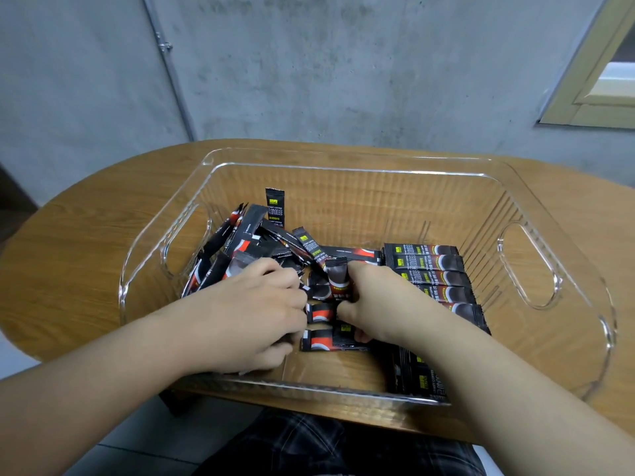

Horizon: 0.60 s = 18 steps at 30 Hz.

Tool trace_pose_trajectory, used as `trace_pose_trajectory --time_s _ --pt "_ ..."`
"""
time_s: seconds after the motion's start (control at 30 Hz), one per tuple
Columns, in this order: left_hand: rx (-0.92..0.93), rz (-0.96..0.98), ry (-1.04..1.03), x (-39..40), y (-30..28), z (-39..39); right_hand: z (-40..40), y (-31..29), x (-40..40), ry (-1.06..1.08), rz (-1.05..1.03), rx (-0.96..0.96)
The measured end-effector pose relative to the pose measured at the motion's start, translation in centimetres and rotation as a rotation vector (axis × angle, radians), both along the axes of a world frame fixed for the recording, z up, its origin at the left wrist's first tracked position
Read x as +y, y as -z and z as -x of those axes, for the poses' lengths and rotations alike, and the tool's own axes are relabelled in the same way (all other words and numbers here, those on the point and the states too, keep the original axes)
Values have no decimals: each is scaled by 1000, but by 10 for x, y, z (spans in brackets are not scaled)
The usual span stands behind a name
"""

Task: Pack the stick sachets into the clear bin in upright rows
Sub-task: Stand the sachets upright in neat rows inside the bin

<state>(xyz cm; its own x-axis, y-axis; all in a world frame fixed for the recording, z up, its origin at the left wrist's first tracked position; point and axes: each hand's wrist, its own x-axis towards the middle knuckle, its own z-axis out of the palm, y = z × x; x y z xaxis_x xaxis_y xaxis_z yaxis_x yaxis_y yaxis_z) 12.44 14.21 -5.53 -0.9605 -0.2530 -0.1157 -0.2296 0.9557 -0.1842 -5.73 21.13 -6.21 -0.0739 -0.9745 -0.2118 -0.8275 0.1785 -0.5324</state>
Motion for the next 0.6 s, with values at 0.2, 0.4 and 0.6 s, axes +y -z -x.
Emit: trace_pose_trajectory --time_s 0.2,0.4,0.6 --pt "-43 125 -21 -1 12 1 0 0 -1 4 6 0" --pt "65 209 -10 -1 23 8 0 1 -3 12 -18 16" --pt "13 309 -104 -2 25 16 0 4 -3 23 -18 22"
